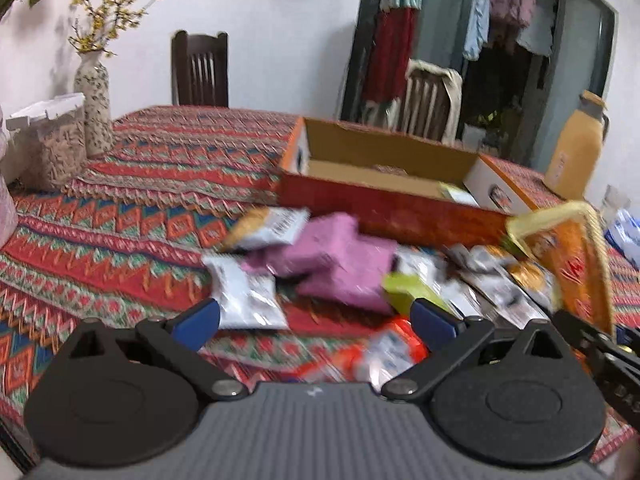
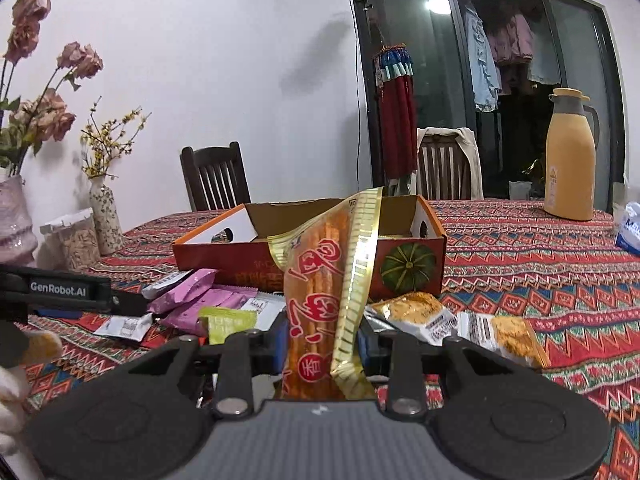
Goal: Organize snacks
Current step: 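Grasp the long orange wafer packet with the right tool while the left grasps the colourful chip bag, then carry both packets into the orange box and open both tools to release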
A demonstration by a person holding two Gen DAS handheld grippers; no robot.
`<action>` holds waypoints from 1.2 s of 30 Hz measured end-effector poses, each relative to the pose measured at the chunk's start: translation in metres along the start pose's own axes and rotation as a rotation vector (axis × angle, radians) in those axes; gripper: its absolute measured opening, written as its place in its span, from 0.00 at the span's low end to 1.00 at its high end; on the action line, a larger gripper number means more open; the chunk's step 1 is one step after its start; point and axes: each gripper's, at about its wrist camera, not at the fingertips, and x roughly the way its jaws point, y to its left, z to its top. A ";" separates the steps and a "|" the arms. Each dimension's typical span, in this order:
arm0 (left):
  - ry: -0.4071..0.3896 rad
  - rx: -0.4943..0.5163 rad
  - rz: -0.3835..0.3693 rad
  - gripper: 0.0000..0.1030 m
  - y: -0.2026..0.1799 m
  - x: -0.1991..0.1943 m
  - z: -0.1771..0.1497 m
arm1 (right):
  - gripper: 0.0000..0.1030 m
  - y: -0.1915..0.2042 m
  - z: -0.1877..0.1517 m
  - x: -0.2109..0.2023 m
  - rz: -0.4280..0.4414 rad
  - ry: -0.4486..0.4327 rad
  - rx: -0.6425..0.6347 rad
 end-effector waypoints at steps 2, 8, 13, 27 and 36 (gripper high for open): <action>0.036 0.006 -0.008 1.00 -0.010 -0.003 -0.005 | 0.31 -0.003 -0.004 -0.005 0.006 -0.003 0.009; 0.143 0.001 0.020 1.00 -0.035 0.002 -0.015 | 0.31 -0.015 -0.015 -0.022 0.020 -0.017 0.040; 0.202 -0.009 0.062 1.00 -0.048 0.012 -0.020 | 0.31 -0.023 -0.022 -0.031 0.022 -0.023 0.057; 0.267 -0.025 0.087 0.89 -0.042 0.025 -0.029 | 0.27 -0.026 -0.031 -0.032 0.044 0.006 0.063; 0.203 0.000 0.046 0.55 -0.026 0.013 -0.025 | 0.37 -0.021 -0.035 -0.004 0.007 0.108 0.030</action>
